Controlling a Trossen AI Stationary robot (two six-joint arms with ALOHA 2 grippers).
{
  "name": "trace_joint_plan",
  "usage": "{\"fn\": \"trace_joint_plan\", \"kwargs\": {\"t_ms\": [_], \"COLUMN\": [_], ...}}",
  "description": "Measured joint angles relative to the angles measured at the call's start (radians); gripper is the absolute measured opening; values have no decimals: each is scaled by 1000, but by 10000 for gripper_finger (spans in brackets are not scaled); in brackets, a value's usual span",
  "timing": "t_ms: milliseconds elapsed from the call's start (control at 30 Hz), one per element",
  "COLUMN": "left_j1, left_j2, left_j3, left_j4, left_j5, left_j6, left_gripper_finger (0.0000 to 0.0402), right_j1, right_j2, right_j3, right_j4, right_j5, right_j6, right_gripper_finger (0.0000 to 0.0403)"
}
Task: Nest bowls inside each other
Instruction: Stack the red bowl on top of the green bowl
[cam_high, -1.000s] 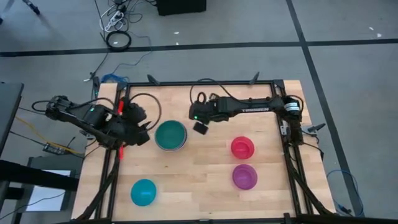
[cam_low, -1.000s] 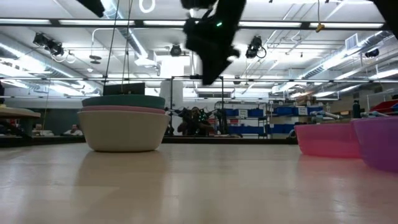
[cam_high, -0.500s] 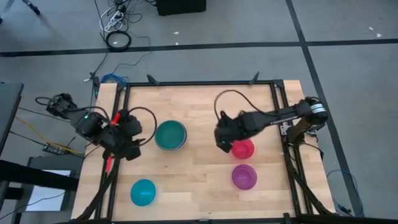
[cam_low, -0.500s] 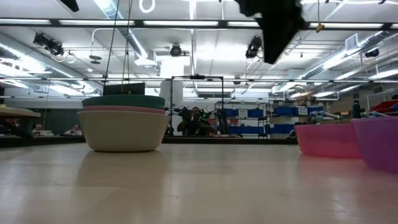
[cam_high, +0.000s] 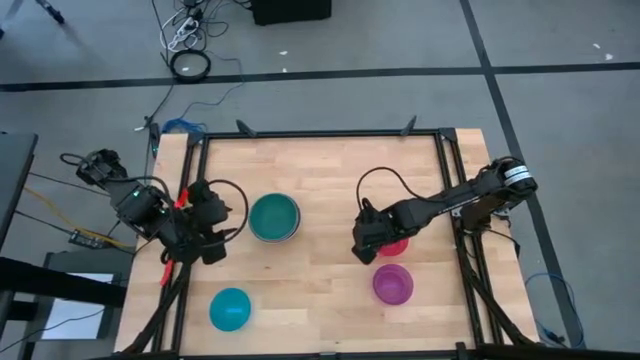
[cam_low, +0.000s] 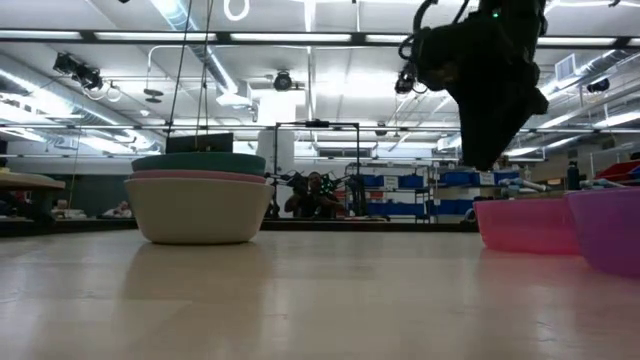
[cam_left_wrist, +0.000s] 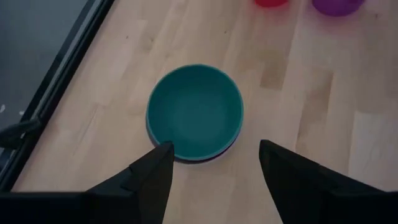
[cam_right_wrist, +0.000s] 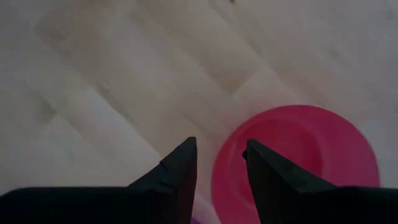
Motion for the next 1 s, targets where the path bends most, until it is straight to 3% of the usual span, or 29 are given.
{"fn": "trace_joint_plan", "kwargs": {"t_ms": [600,700,833,1000], "left_j1": [1,1,1,1], "left_j2": [12,12,12,12], "left_j3": [0,0,0,0], "left_j4": [0,0,0,0], "left_j5": [-59,-60,-69,-95], "left_j6": [2,3,3,4], "left_gripper_finger": [245,245,245,245], "right_j1": [-5,-15,-25,-39], "right_j2": [2,2,2,1], "right_j3": [-245,-275,-275,-246], "right_j4": [295,322,343,355], "right_j5": [-14,-22,-21,-23], "right_j6": [92,80,4,-53], "right_gripper_finger": [122,96,18,4]}}
